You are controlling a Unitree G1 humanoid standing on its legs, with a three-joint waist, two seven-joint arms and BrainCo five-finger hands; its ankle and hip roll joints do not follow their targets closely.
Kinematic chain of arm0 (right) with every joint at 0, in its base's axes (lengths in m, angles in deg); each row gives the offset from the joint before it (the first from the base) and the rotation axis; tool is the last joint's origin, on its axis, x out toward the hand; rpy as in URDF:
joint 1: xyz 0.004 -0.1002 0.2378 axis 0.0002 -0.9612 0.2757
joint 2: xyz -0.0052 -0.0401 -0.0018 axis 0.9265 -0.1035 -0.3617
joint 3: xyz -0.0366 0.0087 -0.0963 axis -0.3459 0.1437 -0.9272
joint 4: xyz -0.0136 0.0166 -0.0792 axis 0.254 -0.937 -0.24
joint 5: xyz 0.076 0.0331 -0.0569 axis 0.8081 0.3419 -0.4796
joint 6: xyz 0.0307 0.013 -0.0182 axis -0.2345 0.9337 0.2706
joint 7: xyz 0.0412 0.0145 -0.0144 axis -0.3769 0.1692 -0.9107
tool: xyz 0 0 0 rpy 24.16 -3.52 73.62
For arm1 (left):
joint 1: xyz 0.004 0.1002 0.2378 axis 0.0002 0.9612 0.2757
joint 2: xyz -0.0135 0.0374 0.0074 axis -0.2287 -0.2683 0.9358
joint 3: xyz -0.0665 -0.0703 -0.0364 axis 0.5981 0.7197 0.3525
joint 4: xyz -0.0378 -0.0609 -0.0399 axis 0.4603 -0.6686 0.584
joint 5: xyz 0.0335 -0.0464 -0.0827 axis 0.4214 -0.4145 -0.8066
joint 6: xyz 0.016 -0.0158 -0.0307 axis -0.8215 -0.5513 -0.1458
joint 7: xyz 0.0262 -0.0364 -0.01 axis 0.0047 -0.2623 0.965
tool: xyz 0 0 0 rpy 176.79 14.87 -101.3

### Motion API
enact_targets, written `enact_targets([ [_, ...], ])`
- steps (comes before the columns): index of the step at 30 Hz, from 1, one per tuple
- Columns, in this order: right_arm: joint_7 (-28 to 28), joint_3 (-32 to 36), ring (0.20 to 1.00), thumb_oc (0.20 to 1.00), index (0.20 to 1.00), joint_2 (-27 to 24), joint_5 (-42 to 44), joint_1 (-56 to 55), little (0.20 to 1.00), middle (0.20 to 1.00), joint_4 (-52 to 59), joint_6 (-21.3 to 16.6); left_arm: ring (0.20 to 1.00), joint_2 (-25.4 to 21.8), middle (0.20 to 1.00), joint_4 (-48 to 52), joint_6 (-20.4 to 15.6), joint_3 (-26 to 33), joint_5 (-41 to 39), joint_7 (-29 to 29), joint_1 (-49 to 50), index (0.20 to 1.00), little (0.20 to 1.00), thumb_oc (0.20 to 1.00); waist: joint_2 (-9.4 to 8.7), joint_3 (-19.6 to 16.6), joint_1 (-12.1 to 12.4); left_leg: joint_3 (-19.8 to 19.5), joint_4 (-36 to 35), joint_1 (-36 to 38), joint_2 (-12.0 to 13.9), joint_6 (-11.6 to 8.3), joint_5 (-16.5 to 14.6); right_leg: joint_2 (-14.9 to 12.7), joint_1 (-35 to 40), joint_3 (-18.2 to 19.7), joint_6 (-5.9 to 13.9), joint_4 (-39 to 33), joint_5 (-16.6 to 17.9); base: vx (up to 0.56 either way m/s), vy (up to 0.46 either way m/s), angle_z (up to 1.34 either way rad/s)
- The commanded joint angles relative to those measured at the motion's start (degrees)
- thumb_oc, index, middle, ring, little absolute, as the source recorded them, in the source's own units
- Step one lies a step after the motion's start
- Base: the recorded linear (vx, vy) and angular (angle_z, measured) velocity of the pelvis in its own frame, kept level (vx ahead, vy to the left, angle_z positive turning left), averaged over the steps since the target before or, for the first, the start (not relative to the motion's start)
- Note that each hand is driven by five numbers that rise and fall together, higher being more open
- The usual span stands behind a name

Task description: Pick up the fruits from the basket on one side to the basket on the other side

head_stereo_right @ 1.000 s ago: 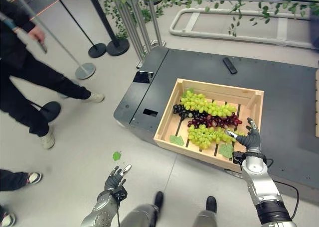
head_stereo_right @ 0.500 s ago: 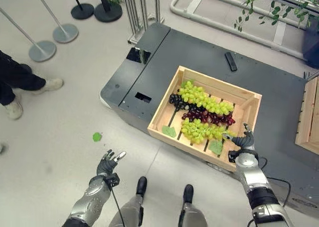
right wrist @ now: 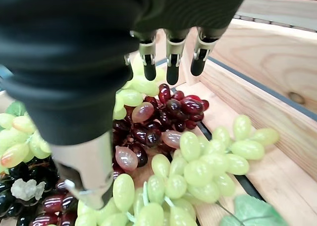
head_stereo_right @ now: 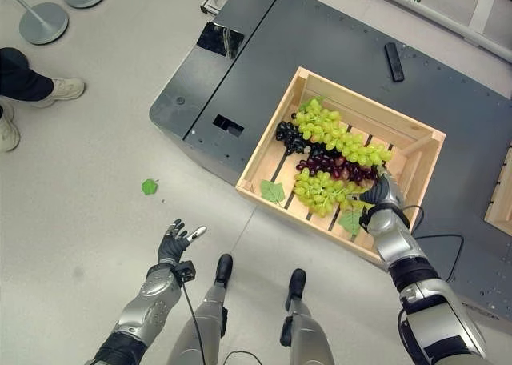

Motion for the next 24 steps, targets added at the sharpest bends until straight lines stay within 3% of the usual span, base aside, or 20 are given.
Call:
enact_targets([
  [1, -0.5, -5.7, 1.000, 1.000, 1.000, -5.6, -4.0, 7.6, 1.000, 1.000, -2.2, 0.4, 1.000, 0.6, 1.000, 5.6, -2.0, -0.9, 3.8, 0.0, -0.6, 1.000, 1.000, 1.000, -0.15, 0.4, -0.7, 0.0, 2.2, -1.4, 2.7, -2.83, -1.4, -2.3, -2.9, 0.4, 0.84, 1.6, -3.9, 0.00, -0.042, -0.04],
  [12, -3.2, -17.7, 1.000, 1.000, 1.000, -5.3, -10.0, 22.9, 1.000, 1.000, -14.6, 1.1, 1.000, -0.1, 1.000, 9.3, -2.0, -4.9, 10.2, -0.8, -6.5, 1.000, 1.000, 1.000, 0.11, 0.4, -1.6, 0.3, 0.4, -8.4, 2.5, -3.52, 0.4, -1.7, -10.5, 1.2, 0.97, 1.0, -2.4, -0.01, 0.004, -0.03],
  [24, -5.7, -21.4, 1.000, 1.000, 1.000, -1.3, -11.0, 22.7, 1.000, 1.000, -21.9, 0.7, 1.000, 0.6, 1.000, 7.8, -1.5, -5.4, 11.8, -1.8, -9.5, 1.000, 1.000, 1.000, -0.49, 0.4, -1.8, 0.2, 0.8, -13.1, 1.8, -3.52, 0.8, -1.7, -14.9, 1.6, 1.19, 1.1, -1.4, 0.00, 0.002, 0.01],
])
